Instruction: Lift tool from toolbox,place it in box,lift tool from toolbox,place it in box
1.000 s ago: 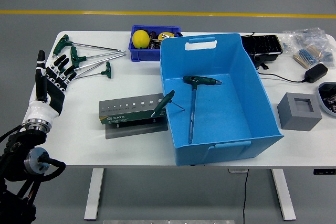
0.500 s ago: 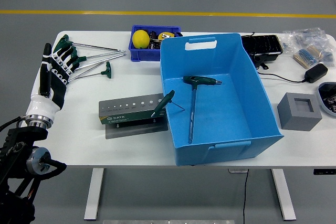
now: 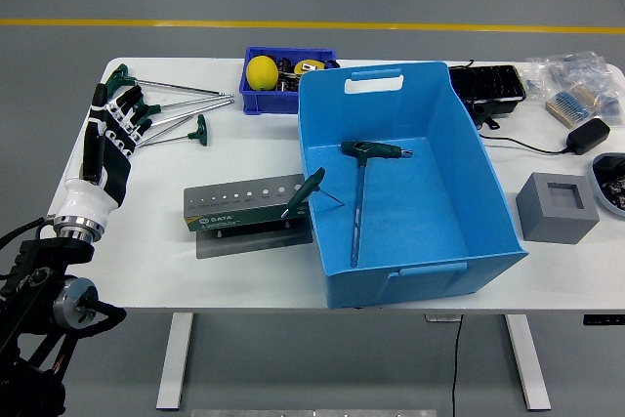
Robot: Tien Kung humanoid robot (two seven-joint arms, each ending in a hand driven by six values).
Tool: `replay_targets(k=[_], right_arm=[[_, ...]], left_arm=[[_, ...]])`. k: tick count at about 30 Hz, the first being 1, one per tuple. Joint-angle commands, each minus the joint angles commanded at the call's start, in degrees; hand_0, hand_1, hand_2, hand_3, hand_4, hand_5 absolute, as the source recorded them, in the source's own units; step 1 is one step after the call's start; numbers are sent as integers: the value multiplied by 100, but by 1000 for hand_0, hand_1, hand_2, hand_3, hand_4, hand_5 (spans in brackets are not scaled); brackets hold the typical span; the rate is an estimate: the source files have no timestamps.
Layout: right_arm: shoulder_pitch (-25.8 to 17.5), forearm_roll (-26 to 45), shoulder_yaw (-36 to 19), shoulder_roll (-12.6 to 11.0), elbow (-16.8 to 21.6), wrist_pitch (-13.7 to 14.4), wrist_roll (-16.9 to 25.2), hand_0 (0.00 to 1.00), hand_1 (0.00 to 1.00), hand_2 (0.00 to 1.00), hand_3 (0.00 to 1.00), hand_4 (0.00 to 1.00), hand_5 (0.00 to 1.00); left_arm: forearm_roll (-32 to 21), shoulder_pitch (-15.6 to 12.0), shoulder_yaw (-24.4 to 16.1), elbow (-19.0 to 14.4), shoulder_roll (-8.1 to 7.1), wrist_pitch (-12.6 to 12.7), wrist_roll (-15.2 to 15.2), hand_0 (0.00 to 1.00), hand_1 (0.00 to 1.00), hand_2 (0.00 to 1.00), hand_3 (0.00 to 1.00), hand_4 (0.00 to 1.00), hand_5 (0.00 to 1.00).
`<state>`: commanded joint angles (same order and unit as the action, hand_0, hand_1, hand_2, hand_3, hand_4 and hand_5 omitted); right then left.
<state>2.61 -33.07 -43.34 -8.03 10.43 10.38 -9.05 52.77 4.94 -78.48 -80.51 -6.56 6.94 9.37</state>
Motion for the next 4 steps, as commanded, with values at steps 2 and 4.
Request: replay_targets(k=[2, 4], right_arm=[[-1, 4, 4, 1, 1, 0, 0, 711, 666, 758, 705, 899, 865], [0, 25, 14, 1, 0, 1, 5, 711, 666, 758, 705, 899, 865]], left_arm=[[30, -3, -5, 5, 3, -6, -24, 954, 984, 987, 841, 976, 975], [58, -5, -5, 6, 1, -14, -48, 954, 984, 987, 841, 976, 975]])
